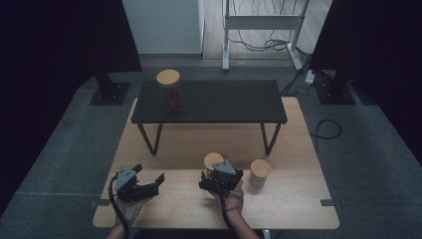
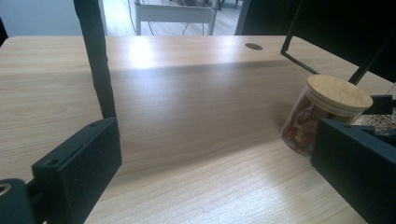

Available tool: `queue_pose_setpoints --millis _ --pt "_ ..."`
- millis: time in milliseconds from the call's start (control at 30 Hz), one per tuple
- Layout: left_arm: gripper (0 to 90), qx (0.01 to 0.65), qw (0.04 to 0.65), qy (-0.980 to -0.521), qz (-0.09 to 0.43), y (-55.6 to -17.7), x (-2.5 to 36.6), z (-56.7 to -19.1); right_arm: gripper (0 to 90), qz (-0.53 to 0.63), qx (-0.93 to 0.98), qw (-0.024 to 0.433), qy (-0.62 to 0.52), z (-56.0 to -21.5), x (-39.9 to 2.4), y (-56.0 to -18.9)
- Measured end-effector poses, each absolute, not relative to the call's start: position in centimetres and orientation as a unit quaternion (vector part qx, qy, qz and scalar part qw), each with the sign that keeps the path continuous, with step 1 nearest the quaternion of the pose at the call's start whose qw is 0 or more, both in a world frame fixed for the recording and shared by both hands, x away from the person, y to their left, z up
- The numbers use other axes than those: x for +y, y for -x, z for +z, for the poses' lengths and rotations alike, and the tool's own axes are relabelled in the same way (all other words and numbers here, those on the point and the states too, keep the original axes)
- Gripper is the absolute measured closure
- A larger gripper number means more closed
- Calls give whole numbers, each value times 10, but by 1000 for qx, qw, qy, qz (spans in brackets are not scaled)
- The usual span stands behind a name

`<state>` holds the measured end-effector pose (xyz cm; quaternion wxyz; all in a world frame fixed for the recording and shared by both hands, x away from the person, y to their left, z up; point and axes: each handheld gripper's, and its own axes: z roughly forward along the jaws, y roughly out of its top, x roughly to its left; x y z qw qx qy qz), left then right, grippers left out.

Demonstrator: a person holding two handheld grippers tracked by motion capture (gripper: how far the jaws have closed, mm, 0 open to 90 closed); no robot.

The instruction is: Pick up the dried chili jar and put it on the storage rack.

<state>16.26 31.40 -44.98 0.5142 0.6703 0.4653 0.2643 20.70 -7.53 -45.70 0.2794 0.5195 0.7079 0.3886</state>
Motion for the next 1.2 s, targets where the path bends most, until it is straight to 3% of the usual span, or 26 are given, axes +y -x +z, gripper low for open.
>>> queue_pose_setpoints --millis 633,933,1200 --pt "17 464 510 -676 261 -165 313 -451 85 379 719 259 -521 -460 -72 -231" --pt "17 463 507 -678 260 -165 312 -452 240 380 718 257 -523 -463 -73 -234" --pt "17 463 506 -680 259 -166 311 -453 251 378 716 270 -520 -465 -68 -232"
